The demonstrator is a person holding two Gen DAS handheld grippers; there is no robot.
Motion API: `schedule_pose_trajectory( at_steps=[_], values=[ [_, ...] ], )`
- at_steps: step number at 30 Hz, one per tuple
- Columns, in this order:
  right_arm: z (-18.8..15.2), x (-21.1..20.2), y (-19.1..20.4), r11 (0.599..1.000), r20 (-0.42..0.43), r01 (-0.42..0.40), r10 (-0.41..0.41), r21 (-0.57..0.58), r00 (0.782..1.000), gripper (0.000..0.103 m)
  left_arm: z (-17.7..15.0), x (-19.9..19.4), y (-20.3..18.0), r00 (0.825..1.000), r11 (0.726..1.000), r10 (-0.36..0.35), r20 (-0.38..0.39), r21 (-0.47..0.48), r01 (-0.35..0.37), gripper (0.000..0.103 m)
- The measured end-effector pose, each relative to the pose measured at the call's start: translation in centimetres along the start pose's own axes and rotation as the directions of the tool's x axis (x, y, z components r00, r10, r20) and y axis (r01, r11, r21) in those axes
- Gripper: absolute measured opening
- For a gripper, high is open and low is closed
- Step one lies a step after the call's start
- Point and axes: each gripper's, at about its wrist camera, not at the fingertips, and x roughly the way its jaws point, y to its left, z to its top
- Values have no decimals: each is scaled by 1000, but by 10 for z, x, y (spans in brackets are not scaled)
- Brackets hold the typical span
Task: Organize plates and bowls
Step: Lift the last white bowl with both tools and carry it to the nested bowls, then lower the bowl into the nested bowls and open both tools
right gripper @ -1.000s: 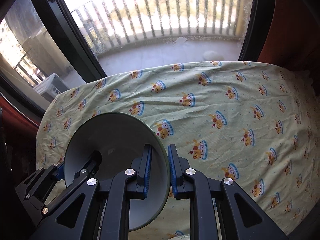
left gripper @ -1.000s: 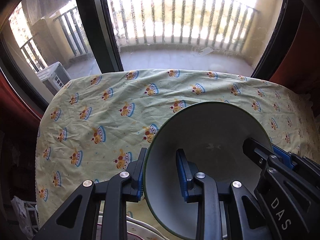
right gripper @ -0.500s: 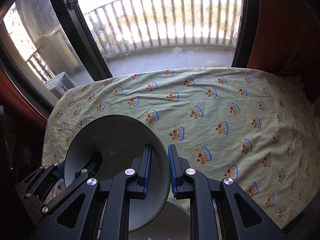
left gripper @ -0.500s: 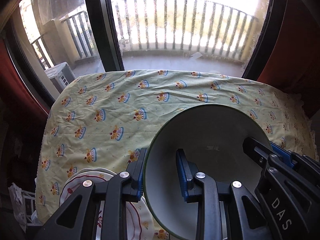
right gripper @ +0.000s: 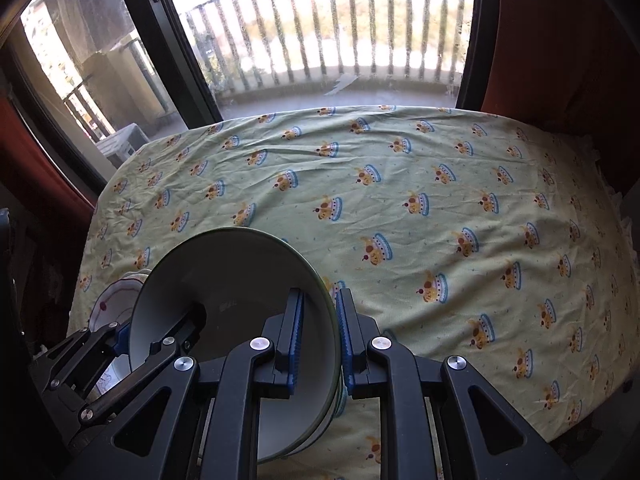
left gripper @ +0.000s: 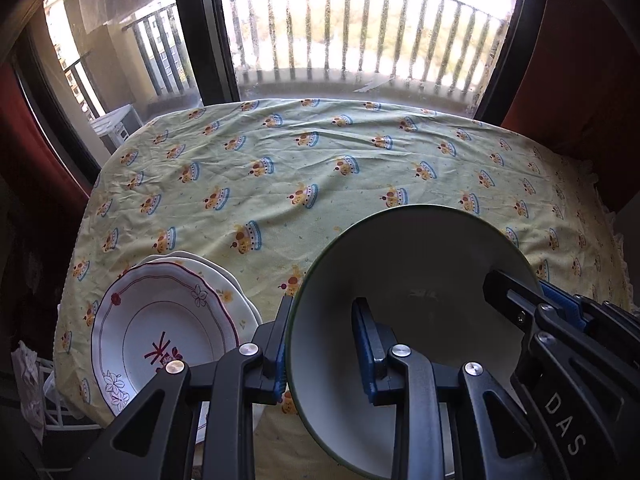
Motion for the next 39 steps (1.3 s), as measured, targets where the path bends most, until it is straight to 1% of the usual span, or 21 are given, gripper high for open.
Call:
schedule_pose_trajectory(
  at_steps=[8, 11, 17, 24, 28, 30, 32, 33, 35, 37, 38, 39],
  values=[
    [-24, 19, -3, 1000, -73, -13, 12, -8, 997, 20, -22, 17, 2, 997, 1000, 21, -72, -17, -23, 27],
    [-28, 26, -3, 1000, -95, -14, 13, -9, 995, 20, -25, 19, 0, 997, 999, 38, -68, 0, -38, 27],
    [-29, 31, 0, 999, -91, 1, -4, -32, 996, 20, -25, 22, 2, 996, 999, 41, -74, -5, -42, 27],
    [-30, 40, 0, 999, -96, 22, -25, -34, 995, 20, -27, 35, 1, 994, 999, 36, -103, 4, -35, 27],
    [-32, 45, -1, 999, -90, 37, -38, -12, 995, 22, -26, 39, 3, 994, 1000, 21, -104, 14, -19, 27],
    [-32, 45, 3, 998, -84, 56, -56, -6, 995, 23, -26, 41, 6, 994, 1000, -7, -112, 14, 9, 27],
    [-32, 45, 5, 998, -78, 64, -64, 4, 995, 25, -25, 44, 7, 990, 999, -45, -131, 20, 48, 36],
    [-33, 44, 5, 997, -77, 69, -68, 15, 995, 26, -25, 44, 7, 989, 997, -61, -134, 28, 65, 38],
    [-33, 44, 5, 997, -80, 74, -71, 28, 994, 27, -24, 46, 6, 986, 994, -94, -139, 48, 101, 46],
    [-34, 45, 4, 996, -98, 79, -74, 44, 992, 29, -22, 47, 6, 982, 989, -117, -150, 71, 129, 50],
    [-34, 46, 4, 995, -108, 83, -77, 55, 991, 33, -21, 48, 7, 979, 986, -130, -156, 79, 144, 52],
    [-34, 46, 3, 993, -115, 95, -87, 67, 990, 40, -20, 49, 8, 976, 983, -146, -162, 84, 161, 53]
  ],
)
